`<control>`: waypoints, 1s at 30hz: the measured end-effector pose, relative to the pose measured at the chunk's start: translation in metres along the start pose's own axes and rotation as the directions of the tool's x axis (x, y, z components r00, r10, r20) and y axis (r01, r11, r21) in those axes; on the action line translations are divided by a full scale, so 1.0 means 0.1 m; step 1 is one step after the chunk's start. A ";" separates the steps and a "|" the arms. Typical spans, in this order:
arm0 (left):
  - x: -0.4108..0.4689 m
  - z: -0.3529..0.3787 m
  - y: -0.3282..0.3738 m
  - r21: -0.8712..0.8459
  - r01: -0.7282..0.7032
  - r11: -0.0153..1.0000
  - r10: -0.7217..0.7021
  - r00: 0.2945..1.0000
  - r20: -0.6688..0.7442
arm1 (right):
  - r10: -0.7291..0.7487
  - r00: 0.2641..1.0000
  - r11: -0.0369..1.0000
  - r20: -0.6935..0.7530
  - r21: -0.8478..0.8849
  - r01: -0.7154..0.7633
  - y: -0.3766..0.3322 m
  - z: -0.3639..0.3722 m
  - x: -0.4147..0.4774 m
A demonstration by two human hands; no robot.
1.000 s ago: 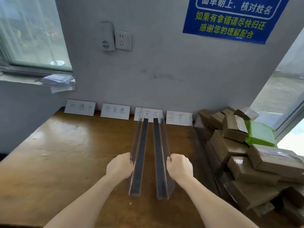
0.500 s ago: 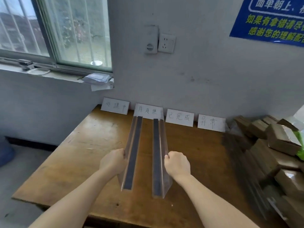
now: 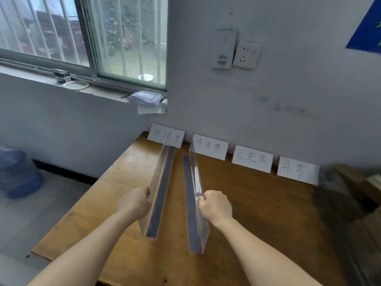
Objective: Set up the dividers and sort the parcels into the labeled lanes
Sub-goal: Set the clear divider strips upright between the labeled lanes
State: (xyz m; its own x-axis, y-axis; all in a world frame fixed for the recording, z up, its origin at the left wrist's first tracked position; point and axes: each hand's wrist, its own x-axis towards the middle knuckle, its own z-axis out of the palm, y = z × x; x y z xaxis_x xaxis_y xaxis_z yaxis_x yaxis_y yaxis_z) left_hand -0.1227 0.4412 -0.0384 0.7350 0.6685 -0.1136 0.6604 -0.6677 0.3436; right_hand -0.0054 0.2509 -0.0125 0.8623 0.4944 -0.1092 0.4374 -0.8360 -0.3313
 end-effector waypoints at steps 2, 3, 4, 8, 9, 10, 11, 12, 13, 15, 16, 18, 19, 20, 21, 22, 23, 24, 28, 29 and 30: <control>0.10 -0.03 -0.15 -0.016 0.003 1.000 -0.003 1.000 -0.009 | 0.004 1.000 1.000 0.003 -0.004 -0.004 -0.14 0.07 0.05; 0.16 -0.04 -0.23 -0.025 0.005 1.000 -0.005 1.000 -0.001 | 0.010 1.000 1.000 -0.001 0.003 -0.010 -0.21 0.12 0.08; 0.21 -0.06 -0.31 -0.024 0.000 1.000 0.000 1.000 0.011 | 0.023 1.000 1.000 -0.005 0.012 -0.023 -0.29 0.16 0.10; 0.40 -0.16 -0.67 -0.005 -0.033 0.999 0.033 0.999 0.038 | 0.089 0.996 0.995 -0.025 -0.033 -0.090 -0.64 0.28 0.15; 0.45 -0.19 -0.77 0.001 -0.042 0.999 0.042 0.998 0.044 | 0.098 0.995 0.994 -0.029 -0.046 -0.099 -0.73 0.32 0.17; 0.51 -0.23 -0.87 0.002 -0.049 0.999 0.049 0.998 0.048 | 0.101 0.994 0.993 -0.036 -0.056 -0.103 -0.81 0.35 0.18; 0.56 -0.26 -0.97 0.004 -0.055 0.998 0.055 0.997 0.049 | 0.108 0.993 0.992 -0.036 -0.063 -0.110 -0.90 0.38 0.20; 0.62 -0.30 -1.07 0.008 -0.059 0.998 0.058 0.997 0.052 | 0.116 0.993 0.991 -0.035 -0.069 -0.118 -0.98 0.43 0.22; 0.68 -0.33 -1.17 0.012 -0.060 0.998 0.059 0.997 0.055 | 0.128 0.991 0.989 -0.028 -0.076 -0.130 -1.05 0.47 0.23; 0.77 -0.39 -1.33 0.016 -0.061 0.998 0.060 0.996 0.071 | 0.162 0.987 0.982 -0.005 -0.098 -0.162 -1.16 0.58 0.25; 0.80 -0.41 -1.41 0.016 -0.064 0.998 0.062 0.995 0.078 | 0.177 0.984 0.978 0.000 -0.108 -0.176 -1.20 0.63 0.26; 0.87 -0.45 -1.53 0.026 -0.073 0.997 0.070 0.994 0.089 | 0.198 0.980 0.973 -0.003 -0.120 -0.196 -1.26 0.70 0.25; 0.90 -0.47 -1.59 0.035 -0.076 0.996 0.072 0.993 0.094 | 0.205 0.979 0.970 -0.007 -0.129 -0.204 -1.29 0.73 0.24; 0.94 -0.48 -1.64 0.046 -0.079 0.996 0.074 0.992 0.100 | 0.213 0.977 0.967 -0.011 -0.139 -0.212 -1.31 0.76 0.24; 0.97 -0.49 -1.70 0.059 -0.079 0.995 0.073 0.992 0.106 | 0.223 0.975 0.964 -0.015 -0.144 -0.223 -1.34 0.77 0.23; 1.00 -0.50 -1.74 0.076 -0.079 0.994 0.070 0.991 0.111 | 0.233 0.972 0.962 -0.014 -0.146 -0.232 -1.36 0.78 0.23; 1.02 -0.52 -1.77 0.090 -0.079 0.993 0.068 0.991 0.117 | 0.242 0.970 0.960 -0.011 -0.141 -0.241 -1.37 0.79 0.23; 1.05 -0.53 -1.80 0.100 -0.080 0.992 0.068 0.990 0.120 | 0.252 0.968 0.959 0.001 -0.131 -0.250 -1.38 0.79 0.24; 1.12 -0.53 -1.84 0.119 -0.070 0.990 0.056 0.991 0.120 | 0.267 0.961 0.958 0.066 -0.121 -0.258 -1.41 0.77 0.24; 1.12 -0.52 -1.84 0.121 -0.064 0.991 0.050 0.992 0.115 | 0.263 0.962 0.960 0.075 -0.116 -0.254 -1.41 0.76 0.23; 1.13 -0.51 -1.85 0.120 -0.061 0.991 0.048 0.993 0.106 | 0.255 0.963 0.963 0.086 -0.108 -0.246 -1.41 0.76 0.23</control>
State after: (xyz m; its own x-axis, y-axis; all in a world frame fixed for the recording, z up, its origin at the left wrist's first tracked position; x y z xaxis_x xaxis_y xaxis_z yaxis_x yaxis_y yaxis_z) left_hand -0.1696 0.6566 -0.0667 0.7779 0.5974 -0.1949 0.6284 -0.7415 0.2352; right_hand -0.0670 0.3981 -0.0389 0.9202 0.2831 -0.2705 0.2368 -0.9525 -0.1914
